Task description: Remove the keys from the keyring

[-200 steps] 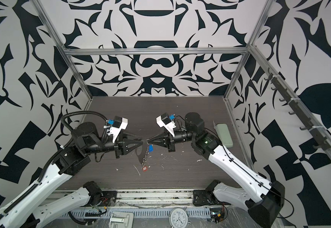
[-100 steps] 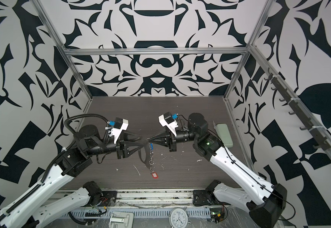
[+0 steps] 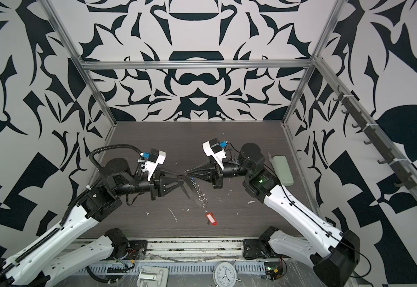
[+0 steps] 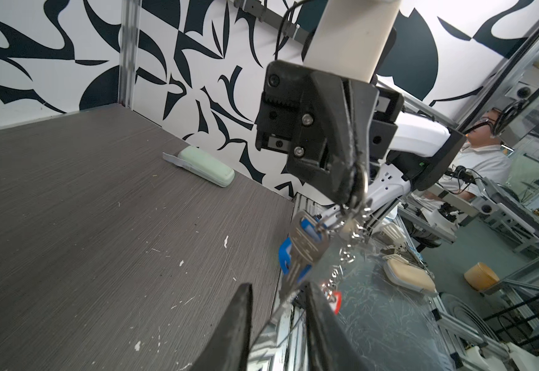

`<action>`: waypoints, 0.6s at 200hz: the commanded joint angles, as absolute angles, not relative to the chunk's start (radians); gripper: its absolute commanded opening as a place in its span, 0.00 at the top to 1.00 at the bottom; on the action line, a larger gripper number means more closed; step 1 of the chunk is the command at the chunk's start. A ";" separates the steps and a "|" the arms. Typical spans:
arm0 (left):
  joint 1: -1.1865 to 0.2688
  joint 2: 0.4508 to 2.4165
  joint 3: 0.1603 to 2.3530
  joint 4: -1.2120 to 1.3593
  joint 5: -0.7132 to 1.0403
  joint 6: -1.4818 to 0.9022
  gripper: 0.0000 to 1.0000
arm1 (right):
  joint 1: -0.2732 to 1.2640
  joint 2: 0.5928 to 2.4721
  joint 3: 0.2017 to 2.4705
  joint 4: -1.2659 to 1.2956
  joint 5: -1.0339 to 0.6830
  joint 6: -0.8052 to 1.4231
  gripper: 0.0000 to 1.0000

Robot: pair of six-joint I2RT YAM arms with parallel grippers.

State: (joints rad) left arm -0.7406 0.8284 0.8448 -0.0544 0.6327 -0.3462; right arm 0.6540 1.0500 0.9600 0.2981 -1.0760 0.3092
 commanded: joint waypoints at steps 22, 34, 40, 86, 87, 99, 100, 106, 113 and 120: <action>-0.736 0.830 0.909 -0.124 0.632 -0.328 0.85 | 0.663 1.035 0.991 0.219 -1.100 0.241 1.00; -0.734 0.833 0.933 -0.175 0.636 -0.315 0.90 | 0.663 1.034 1.002 0.160 -1.098 0.199 1.00; -0.735 0.835 0.946 -0.200 0.637 -0.310 0.91 | 0.663 1.032 1.005 0.137 -1.101 0.184 1.00; -0.735 0.883 1.062 -0.430 0.643 -0.247 0.92 | 0.663 1.045 1.019 0.061 -1.150 0.122 1.00; -0.735 0.884 1.067 -0.434 0.642 -0.244 0.91 | 0.663 1.045 1.019 0.061 -1.150 0.122 1.00; -0.735 0.899 1.098 -0.489 0.614 -0.229 0.77 | 0.663 1.050 1.021 0.049 -1.155 0.115 1.00; -0.735 0.900 1.100 -0.493 0.610 -0.227 0.75 | 0.663 1.051 1.022 0.047 -1.154 0.114 1.00; -0.735 0.903 1.112 -0.511 0.596 -0.222 0.66 | 0.663 1.053 1.024 0.039 -1.150 0.110 1.00; -0.733 0.905 1.123 -0.526 0.584 -0.214 0.58 | 0.663 1.054 1.023 0.034 -1.144 0.107 1.00; -0.733 0.904 1.135 -0.534 0.577 -0.209 0.56 | 0.663 1.054 1.022 0.033 -1.142 0.108 1.00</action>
